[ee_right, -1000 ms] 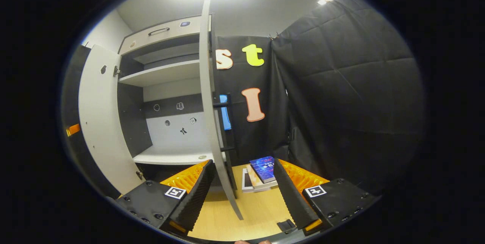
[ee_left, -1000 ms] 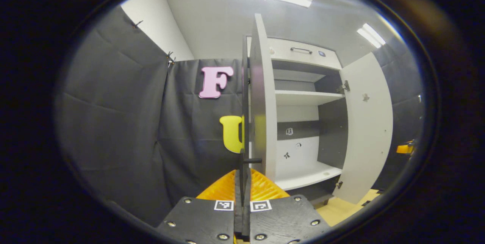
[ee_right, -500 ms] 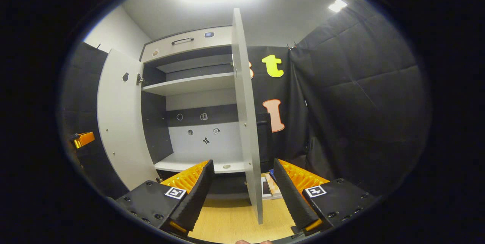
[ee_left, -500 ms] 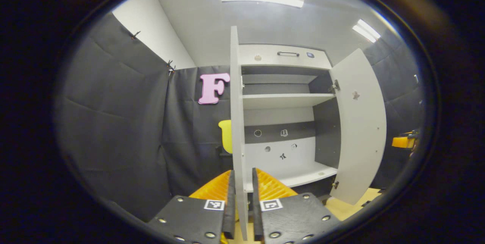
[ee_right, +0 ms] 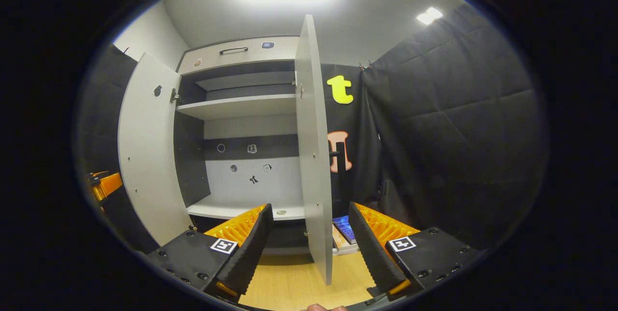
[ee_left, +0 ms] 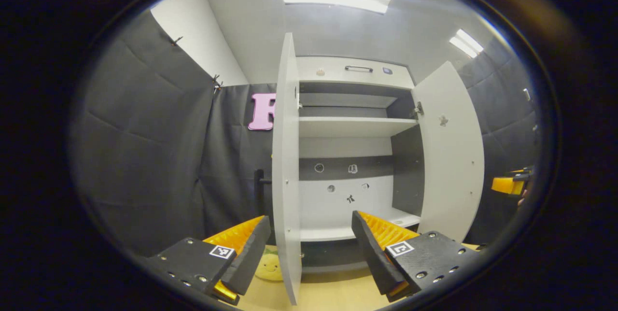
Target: Open the right door of the double-door shoe cabinet with the right hand, and open the left door with the left hand.
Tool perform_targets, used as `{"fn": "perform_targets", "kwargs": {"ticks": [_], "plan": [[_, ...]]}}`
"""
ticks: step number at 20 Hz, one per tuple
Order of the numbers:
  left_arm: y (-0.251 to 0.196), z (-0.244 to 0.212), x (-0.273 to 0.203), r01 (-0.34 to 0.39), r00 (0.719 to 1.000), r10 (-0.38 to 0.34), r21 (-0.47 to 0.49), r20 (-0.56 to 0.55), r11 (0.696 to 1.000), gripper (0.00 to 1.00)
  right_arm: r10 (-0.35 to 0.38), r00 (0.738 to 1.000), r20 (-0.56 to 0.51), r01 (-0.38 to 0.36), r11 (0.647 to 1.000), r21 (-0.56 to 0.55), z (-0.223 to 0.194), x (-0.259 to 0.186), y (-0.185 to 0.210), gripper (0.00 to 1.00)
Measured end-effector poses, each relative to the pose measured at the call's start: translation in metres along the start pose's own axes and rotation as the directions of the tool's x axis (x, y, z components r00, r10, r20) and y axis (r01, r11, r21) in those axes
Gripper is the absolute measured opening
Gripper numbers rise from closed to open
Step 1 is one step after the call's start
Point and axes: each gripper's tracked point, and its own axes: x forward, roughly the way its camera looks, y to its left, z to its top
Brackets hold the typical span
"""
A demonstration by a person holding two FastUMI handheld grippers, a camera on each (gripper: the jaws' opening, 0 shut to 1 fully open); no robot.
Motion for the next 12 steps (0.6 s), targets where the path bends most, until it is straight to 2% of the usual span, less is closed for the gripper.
{"fn": "perform_targets", "kwargs": {"ticks": [2,3,8,12], "plan": [[0.003,-0.007,-0.007,-0.033,0.999,0.033,0.024,0.013,0.999,0.98,-0.009,1.000,-0.014,0.009,1.000,0.002,-0.006,0.001,0.004,0.98],[0.000,-0.011,-0.008,-0.026,1.000,0.025,0.028,0.011,0.999,1.00,-0.008,1.000,-0.023,0.008,1.000,0.000,-0.010,0.000,0.006,0.98],[-0.016,-0.034,-0.005,0.017,1.000,-0.016,0.014,-0.022,1.000,1.00,0.005,0.998,-0.059,-0.008,0.999,-0.043,-0.023,-0.001,0.021,0.98],[-0.023,-0.047,-0.008,0.022,0.999,-0.023,-0.018,-0.050,1.000,0.98,0.038,0.998,-0.059,-0.041,0.997,-0.067,-0.030,-0.002,0.032,0.98]]}}
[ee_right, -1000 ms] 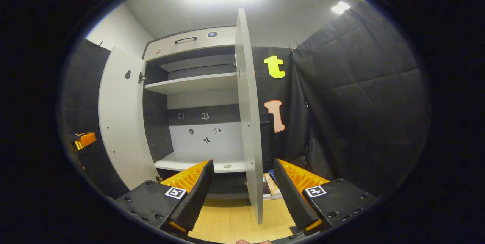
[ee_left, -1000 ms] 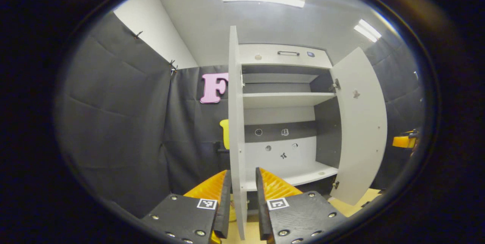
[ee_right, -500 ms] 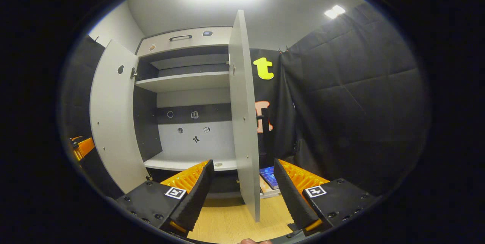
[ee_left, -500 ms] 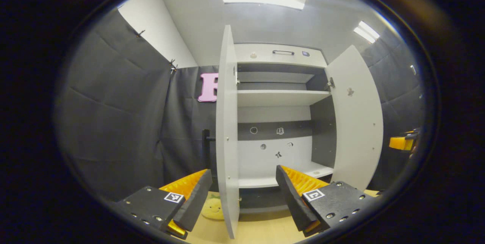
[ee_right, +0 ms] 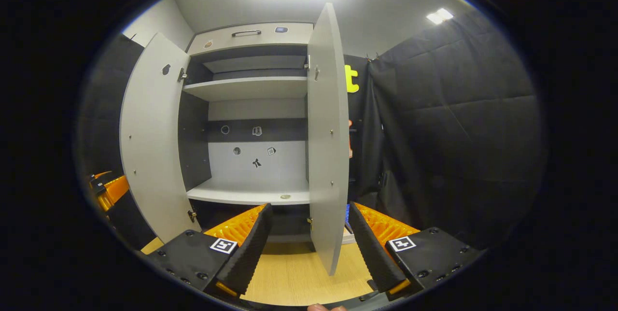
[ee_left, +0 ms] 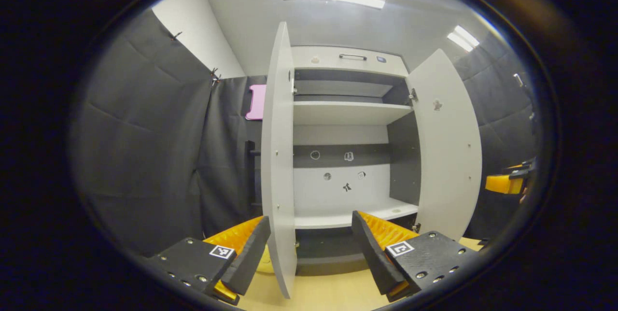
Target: Open the right door of the double-door shoe cabinet with the right hand, and open the left door with the left hand.
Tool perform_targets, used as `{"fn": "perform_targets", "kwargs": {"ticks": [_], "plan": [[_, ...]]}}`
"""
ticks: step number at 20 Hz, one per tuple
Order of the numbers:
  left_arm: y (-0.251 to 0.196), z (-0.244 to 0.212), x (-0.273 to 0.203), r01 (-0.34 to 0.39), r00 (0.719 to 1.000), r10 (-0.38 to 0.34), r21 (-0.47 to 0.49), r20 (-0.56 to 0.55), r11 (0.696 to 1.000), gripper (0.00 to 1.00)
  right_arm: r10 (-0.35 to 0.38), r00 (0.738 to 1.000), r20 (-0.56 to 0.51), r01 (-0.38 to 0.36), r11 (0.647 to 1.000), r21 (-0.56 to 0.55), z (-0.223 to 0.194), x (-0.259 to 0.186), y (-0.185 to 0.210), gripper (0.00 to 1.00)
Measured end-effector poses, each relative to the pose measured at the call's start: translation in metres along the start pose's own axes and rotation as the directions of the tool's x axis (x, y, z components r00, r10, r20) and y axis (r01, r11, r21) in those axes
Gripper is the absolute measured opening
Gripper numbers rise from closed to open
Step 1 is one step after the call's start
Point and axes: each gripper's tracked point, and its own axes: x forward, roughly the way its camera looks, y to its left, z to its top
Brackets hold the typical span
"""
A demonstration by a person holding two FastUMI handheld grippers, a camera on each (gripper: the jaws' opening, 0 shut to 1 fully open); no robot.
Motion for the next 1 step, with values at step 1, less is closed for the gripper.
{"fn": "perform_targets", "kwargs": {"ticks": [1], "plan": [[-0.0028,-0.0002,-0.0004,0.002,1.000,-0.002,-0.007,-0.005,1.000,1.00,0.002,1.000,-0.005,-0.002,1.000,-0.005,-0.0024,0.0003,0.0001,0.98]]}}
